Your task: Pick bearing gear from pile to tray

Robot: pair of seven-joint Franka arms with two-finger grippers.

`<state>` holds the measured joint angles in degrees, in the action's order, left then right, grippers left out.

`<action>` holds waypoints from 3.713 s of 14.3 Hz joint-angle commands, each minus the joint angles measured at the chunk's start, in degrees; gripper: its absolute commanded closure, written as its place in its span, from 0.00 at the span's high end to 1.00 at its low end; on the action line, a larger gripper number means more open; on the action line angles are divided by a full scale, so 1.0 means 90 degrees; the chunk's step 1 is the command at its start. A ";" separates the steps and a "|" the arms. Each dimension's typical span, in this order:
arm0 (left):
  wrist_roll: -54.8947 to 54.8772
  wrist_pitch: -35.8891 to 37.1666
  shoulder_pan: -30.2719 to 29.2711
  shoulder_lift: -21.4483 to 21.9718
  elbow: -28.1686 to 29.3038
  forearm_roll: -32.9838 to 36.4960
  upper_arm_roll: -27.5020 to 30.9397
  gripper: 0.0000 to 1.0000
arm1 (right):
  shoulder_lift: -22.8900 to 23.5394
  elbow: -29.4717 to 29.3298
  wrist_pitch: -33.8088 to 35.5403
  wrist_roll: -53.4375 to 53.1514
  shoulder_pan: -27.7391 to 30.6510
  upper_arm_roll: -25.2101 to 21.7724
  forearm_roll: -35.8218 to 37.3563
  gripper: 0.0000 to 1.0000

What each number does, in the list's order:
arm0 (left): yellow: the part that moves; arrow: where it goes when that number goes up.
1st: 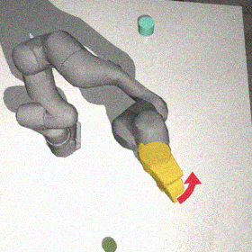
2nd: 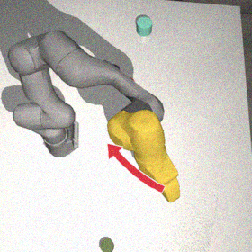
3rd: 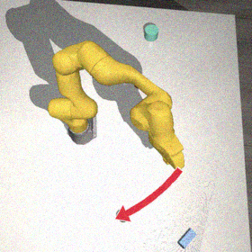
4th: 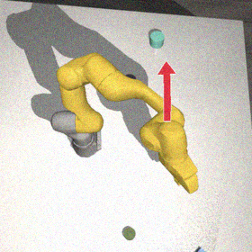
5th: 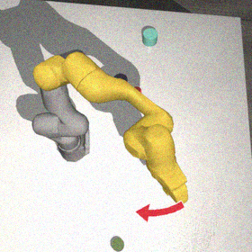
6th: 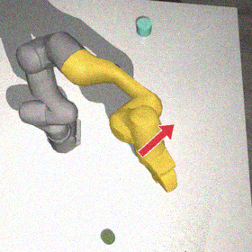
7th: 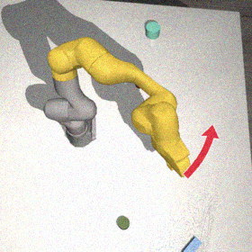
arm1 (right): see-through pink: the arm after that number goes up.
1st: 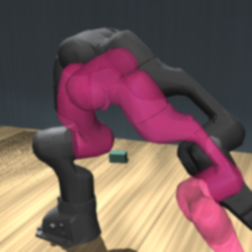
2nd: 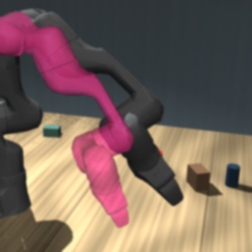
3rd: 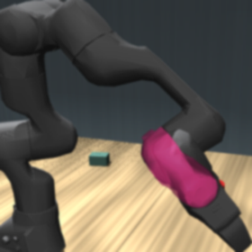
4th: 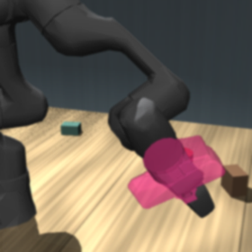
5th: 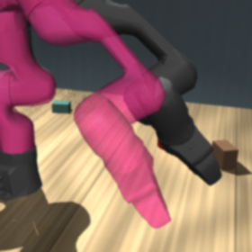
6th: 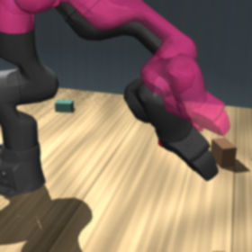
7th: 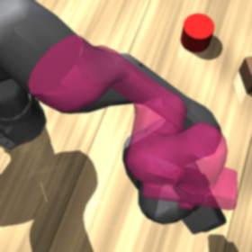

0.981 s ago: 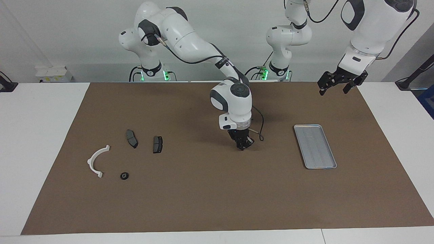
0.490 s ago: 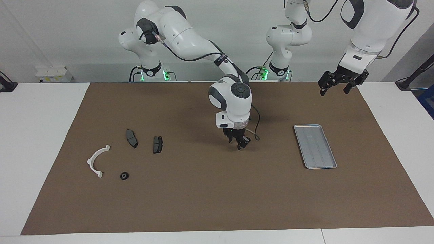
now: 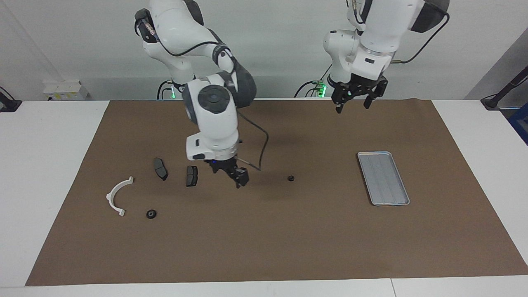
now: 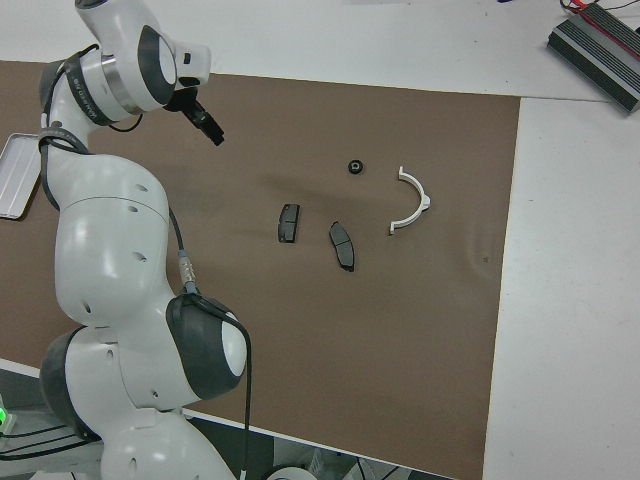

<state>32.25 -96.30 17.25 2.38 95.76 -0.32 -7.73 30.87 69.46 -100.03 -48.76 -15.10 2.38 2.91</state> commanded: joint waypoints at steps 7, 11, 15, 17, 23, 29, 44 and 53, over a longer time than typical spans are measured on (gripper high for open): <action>0.0908 -0.2373 0.0807 -0.2811 -0.0317 0.0094 0.0156 1.00 | 0.0006 0.1929 -0.2056 0.2702 0.1979 0.0088 0.0642 1.00; 0.1288 -0.3040 0.0964 -0.3273 -0.0162 0.0251 0.0156 1.00 | 0.0426 0.1921 -0.2616 0.2635 0.2068 0.0097 0.0663 1.00; 0.1543 -0.3039 0.1159 -0.3234 0.0014 0.0260 0.0156 1.00 | 0.0612 0.1921 -0.2802 0.2528 0.2087 0.0088 0.0614 1.00; 0.1524 -0.3205 0.1130 -0.3185 0.0248 0.0358 0.0156 1.00 | 0.0681 0.1970 -0.2968 0.2449 0.2107 0.0097 0.0614 1.00; 0.1475 -0.3704 0.1032 -0.3038 0.0835 0.0427 0.0166 1.00 | 0.0671 0.2253 -0.3144 0.2215 0.2088 0.0097 0.0575 0.91; 0.1534 -0.3781 0.1149 -0.2960 0.1020 0.0427 0.0166 1.00 | 0.0642 0.2175 -0.2939 0.2215 0.2097 0.0107 0.0575 0.27; 0.1223 -0.2456 0.0664 -0.2844 -0.0442 0.0807 0.0186 0.00 | 0.0409 0.1501 -0.1573 0.2302 0.1971 0.0146 0.0653 0.00; -0.4400 -0.1330 -0.2803 -0.1506 0.0100 0.0007 0.0205 0.00 | -0.0129 0.0303 0.0838 0.1662 0.0792 0.0205 0.0478 0.00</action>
<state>-1.18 -107.46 -4.88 -13.61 91.27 0.57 -5.16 30.61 74.60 -96.22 -29.22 -4.20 4.20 7.82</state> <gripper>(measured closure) 0.762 0.643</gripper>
